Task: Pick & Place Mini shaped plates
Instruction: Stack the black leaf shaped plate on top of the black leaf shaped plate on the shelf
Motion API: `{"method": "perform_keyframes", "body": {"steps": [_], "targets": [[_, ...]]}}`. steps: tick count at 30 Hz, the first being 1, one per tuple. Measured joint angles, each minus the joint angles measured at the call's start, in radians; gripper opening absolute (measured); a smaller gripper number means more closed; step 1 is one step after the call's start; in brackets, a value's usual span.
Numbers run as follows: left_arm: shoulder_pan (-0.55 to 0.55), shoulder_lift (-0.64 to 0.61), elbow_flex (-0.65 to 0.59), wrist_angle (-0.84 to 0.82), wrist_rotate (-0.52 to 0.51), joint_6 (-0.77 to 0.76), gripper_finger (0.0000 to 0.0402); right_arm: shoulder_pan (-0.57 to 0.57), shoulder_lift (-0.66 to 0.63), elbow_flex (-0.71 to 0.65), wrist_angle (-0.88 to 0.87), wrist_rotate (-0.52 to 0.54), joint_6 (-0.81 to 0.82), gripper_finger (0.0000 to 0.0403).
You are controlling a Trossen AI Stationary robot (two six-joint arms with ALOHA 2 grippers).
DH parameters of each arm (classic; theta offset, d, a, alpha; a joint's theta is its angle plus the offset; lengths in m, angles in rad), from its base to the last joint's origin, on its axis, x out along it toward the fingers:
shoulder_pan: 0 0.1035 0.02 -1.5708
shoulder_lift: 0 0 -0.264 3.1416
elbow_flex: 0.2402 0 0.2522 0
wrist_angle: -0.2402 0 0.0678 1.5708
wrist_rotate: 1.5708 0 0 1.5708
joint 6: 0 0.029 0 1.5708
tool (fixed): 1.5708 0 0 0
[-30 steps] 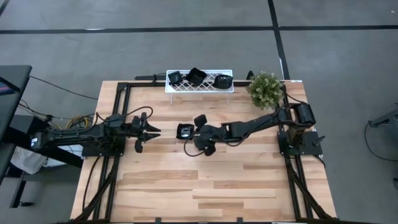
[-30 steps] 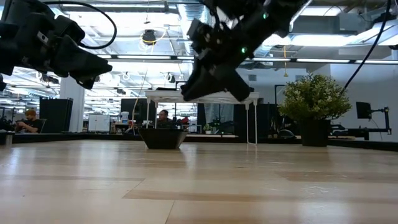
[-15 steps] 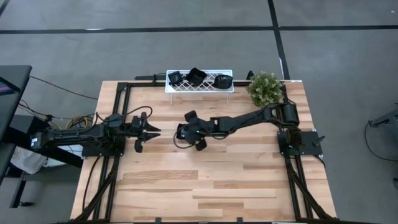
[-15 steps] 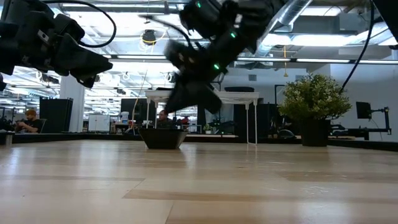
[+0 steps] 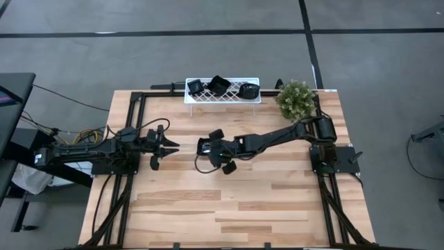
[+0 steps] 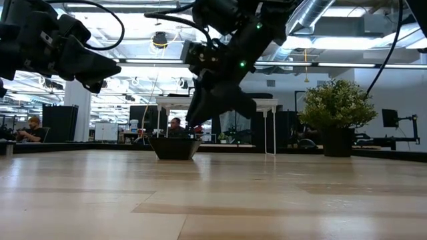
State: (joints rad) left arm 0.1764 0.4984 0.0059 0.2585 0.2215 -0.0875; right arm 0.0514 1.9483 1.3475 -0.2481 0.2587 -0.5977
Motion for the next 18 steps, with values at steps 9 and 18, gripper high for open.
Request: {"method": "perform_keyframes", "body": {"steps": [9,18], "targets": [[0.000,0.000,0.000,0.005,0.000,0.000,0.0095,0.022,-0.001,0.000,-0.009,-0.019,0.009,0.0092],[0.000,0.000,0.000,0.012,0.000,0.000,0.0095,0.009,0.004,0.000,-0.010,-0.060,0.005,0.0092]]}}
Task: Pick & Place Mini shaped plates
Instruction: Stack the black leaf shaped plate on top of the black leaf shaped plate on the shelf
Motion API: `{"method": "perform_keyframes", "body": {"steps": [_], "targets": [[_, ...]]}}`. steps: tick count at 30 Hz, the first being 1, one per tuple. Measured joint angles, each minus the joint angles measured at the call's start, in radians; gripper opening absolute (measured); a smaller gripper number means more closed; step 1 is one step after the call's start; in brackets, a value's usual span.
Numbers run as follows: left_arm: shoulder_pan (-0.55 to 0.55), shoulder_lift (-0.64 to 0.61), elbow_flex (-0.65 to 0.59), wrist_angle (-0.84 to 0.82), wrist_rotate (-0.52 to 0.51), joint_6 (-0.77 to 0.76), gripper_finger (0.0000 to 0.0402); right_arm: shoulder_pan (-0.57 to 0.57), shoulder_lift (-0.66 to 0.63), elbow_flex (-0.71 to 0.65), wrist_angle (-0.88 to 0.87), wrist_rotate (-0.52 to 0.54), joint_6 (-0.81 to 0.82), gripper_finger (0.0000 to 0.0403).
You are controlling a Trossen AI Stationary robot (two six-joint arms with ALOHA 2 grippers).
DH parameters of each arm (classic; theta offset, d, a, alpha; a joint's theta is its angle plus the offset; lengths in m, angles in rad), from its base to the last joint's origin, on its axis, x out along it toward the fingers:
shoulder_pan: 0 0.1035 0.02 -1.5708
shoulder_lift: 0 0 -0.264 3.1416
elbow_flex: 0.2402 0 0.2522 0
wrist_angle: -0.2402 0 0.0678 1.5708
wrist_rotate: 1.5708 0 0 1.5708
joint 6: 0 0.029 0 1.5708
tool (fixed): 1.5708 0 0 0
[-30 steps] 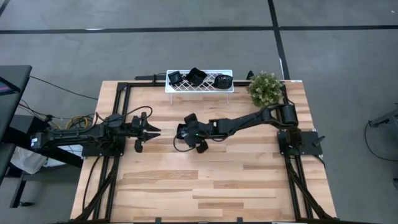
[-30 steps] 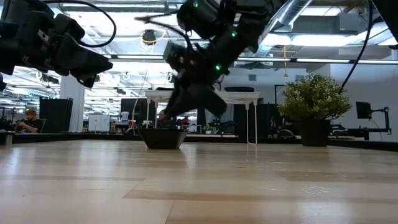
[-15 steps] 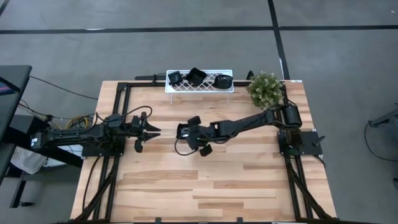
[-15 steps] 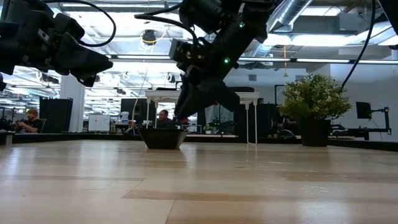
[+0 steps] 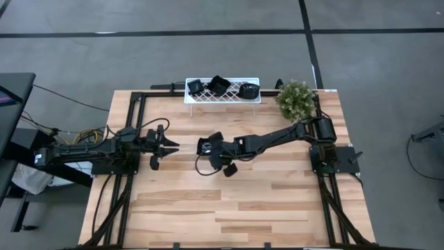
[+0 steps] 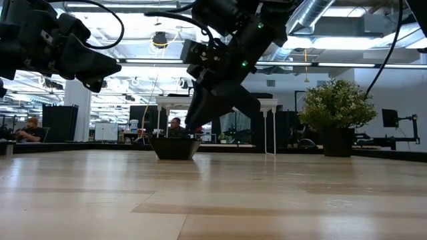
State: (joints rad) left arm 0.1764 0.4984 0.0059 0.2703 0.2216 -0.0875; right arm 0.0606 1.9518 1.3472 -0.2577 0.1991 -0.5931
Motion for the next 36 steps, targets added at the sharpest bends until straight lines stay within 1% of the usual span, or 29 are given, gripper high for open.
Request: {"method": "perform_keyframes", "body": {"steps": [3,7,11,15,27,36], "targets": [[0.000,0.000,0.000,0.000,0.000,0.000,0.0095,-0.005,0.000,-0.004,-0.001,-0.026,-0.007,0.0092],[0.000,0.000,0.000,0.000,0.000,0.000,0.0095,-0.009,0.000,-0.027,0.017,-0.027,-0.019,0.0092],[0.000,0.000,0.000,0.000,0.000,0.000,0.0095,-0.025,0.000,-0.041,0.039,-0.063,-0.028,0.0092],[0.000,0.000,0.000,0.000,0.000,0.000,0.0095,-0.027,0.001,-0.043,0.062,-0.056,-0.062,0.0092],[0.000,0.000,0.000,0.001,0.000,0.000,0.0095,-0.055,0.001,-0.043,0.071,-0.091,-0.088,0.0092],[0.000,0.000,0.000,0.005,0.000,0.000,0.0095,-0.059,0.037,-0.034,0.096,-0.102,-0.097,0.0092]]}}
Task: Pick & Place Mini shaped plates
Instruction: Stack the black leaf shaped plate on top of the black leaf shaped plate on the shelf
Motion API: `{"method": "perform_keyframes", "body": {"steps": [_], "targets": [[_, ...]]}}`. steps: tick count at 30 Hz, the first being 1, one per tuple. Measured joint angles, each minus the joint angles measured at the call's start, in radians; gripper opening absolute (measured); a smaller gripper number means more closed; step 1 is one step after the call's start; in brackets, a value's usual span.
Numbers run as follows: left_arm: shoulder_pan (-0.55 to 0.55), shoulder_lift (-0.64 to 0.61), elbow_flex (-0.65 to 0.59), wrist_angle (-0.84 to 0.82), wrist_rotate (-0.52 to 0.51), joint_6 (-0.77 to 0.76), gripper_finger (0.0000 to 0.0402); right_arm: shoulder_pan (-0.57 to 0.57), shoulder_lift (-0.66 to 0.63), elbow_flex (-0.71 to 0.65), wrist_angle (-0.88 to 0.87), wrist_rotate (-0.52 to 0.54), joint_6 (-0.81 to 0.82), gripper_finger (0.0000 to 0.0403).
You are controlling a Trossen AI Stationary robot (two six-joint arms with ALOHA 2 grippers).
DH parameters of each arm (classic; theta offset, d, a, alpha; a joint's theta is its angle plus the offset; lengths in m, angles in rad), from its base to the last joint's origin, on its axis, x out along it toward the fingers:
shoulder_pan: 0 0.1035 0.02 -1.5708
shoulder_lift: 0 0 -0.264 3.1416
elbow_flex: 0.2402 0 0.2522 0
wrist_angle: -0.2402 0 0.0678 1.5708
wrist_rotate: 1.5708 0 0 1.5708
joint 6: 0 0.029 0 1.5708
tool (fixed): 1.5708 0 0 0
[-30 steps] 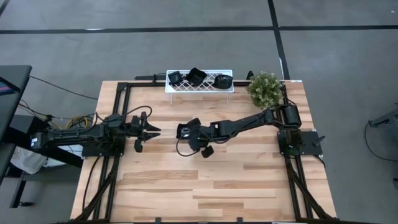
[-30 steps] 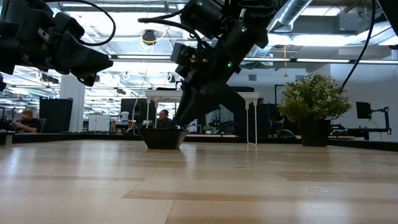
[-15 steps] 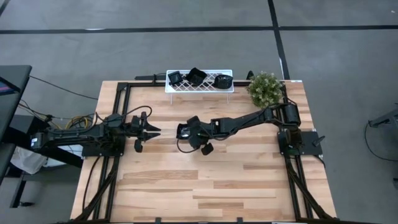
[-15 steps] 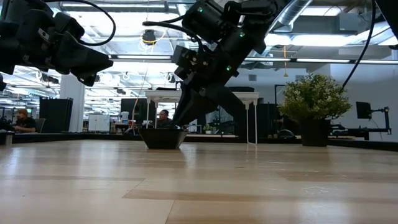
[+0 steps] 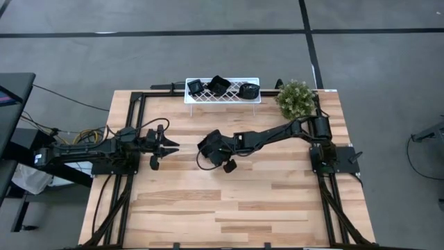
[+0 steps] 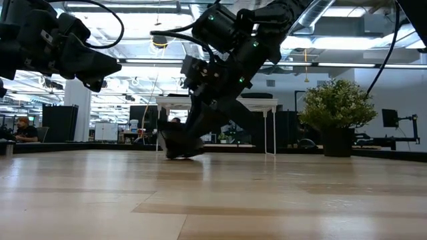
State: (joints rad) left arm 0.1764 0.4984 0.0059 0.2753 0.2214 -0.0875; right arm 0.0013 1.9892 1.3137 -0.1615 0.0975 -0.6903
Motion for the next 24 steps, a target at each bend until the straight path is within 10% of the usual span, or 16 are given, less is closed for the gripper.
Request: {"method": "perform_keyframes", "body": {"steps": [13,24], "targets": [[0.000,0.000,0.000,0.003,0.000,0.000,0.0095,0.004,0.000,0.002,-0.007,0.012,0.000,0.0092],[0.000,0.000,0.000,0.013,0.000,0.000,0.0095,0.093,-0.087,0.005,-0.180,0.221,0.115,0.0092]]}}
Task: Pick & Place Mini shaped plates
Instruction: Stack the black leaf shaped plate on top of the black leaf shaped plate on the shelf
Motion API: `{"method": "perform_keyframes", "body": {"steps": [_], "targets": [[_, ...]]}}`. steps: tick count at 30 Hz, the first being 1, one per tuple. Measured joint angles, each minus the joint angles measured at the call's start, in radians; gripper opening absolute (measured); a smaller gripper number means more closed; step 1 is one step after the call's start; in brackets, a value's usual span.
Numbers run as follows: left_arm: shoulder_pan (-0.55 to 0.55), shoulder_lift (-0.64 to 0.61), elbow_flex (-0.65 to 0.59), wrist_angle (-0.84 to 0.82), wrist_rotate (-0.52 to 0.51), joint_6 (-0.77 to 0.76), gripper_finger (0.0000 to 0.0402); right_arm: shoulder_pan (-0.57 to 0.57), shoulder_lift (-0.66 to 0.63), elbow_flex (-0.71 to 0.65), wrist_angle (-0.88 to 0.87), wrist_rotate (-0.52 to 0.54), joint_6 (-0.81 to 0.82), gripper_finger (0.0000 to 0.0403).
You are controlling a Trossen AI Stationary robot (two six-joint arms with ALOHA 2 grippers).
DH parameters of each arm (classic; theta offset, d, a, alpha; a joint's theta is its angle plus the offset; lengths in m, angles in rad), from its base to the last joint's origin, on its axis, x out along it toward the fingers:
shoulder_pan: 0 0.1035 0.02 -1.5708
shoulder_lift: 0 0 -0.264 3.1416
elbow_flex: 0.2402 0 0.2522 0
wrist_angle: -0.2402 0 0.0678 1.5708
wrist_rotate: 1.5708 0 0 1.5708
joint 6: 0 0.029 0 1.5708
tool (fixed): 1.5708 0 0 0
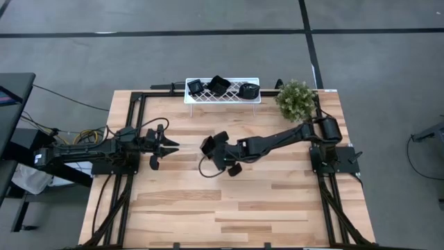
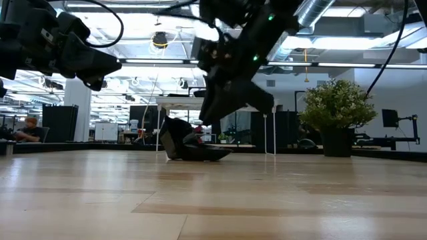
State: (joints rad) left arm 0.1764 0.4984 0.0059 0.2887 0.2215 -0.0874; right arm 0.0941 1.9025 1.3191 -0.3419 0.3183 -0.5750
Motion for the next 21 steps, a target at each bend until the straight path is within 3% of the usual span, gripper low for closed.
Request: {"method": "perform_keyframes", "body": {"steps": [21], "targets": [[0.000,0.000,0.000,0.025,0.000,0.000,0.0095,0.060,0.050,-0.036,0.066,-0.059,0.165,0.0092]]}}
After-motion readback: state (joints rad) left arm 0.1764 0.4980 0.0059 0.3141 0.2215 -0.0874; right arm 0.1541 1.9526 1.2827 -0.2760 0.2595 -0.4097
